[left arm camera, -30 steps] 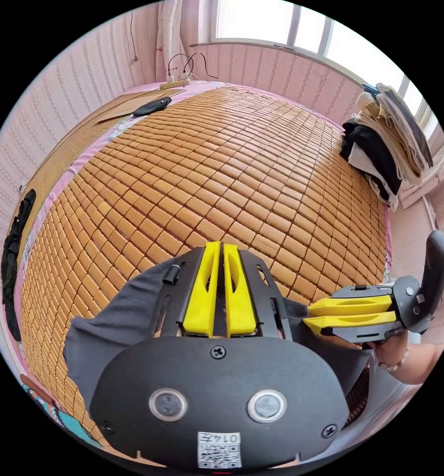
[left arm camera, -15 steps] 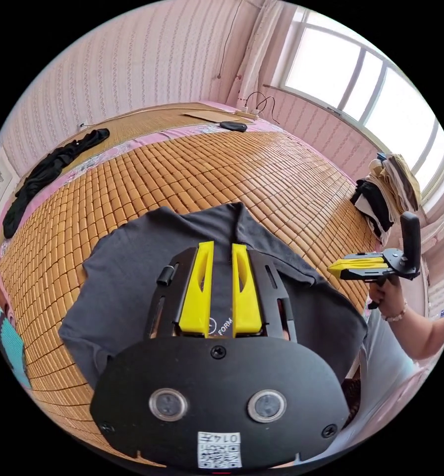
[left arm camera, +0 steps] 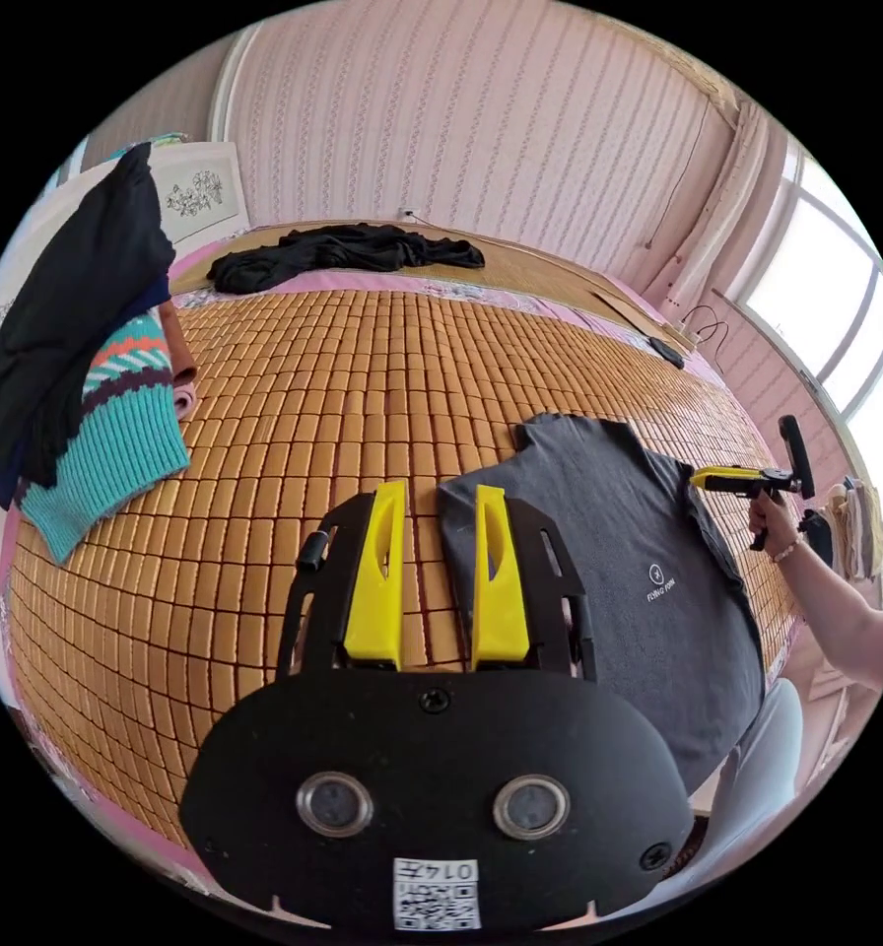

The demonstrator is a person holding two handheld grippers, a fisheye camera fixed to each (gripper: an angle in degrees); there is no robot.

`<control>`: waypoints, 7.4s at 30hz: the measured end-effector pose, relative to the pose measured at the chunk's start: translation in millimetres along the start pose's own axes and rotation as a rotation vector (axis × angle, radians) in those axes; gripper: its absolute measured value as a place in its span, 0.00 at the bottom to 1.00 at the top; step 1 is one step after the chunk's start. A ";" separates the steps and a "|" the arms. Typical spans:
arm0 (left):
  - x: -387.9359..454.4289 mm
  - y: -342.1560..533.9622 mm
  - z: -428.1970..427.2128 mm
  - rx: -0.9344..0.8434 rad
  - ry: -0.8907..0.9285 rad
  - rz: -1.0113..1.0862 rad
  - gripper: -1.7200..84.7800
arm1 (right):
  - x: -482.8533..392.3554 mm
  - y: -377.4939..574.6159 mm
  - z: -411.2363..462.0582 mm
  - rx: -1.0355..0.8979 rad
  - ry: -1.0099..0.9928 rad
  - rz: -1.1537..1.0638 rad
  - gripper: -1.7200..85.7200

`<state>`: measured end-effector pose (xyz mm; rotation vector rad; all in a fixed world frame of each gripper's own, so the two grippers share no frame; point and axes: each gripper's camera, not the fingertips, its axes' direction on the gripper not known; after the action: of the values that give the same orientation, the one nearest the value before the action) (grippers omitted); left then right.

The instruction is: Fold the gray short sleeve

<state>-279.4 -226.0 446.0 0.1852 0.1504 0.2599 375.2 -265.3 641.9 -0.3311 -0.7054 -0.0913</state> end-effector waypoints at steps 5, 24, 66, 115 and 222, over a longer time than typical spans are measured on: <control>-5.4 -10.4 24.8 -0.077 0.048 -0.017 0.14 | -27.3 -11.9 4.7 -0.047 0.080 -0.054 0.09; 14.2 -84.8 -97.7 0.153 0.154 0.082 0.01 | -32.2 -53.0 -145.7 0.201 0.031 -0.011 0.03; -21.6 141.0 -117.6 -0.060 0.336 0.000 0.02 | 67.6 182.5 -130.6 0.119 -0.260 0.198 0.04; 134.2 248.1 -58.2 -0.218 0.236 0.330 0.09 | -84.2 255.2 -5.4 -0.112 -0.253 -0.248 0.11; 394.9 338.5 149.6 -0.036 0.480 0.875 0.23 | 123.9 327.5 -121.1 0.241 -0.439 0.468 0.03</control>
<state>42.1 177.2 610.6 0.1411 0.5407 1.1799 607.8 7.5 548.6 -0.2786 -1.0431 0.5212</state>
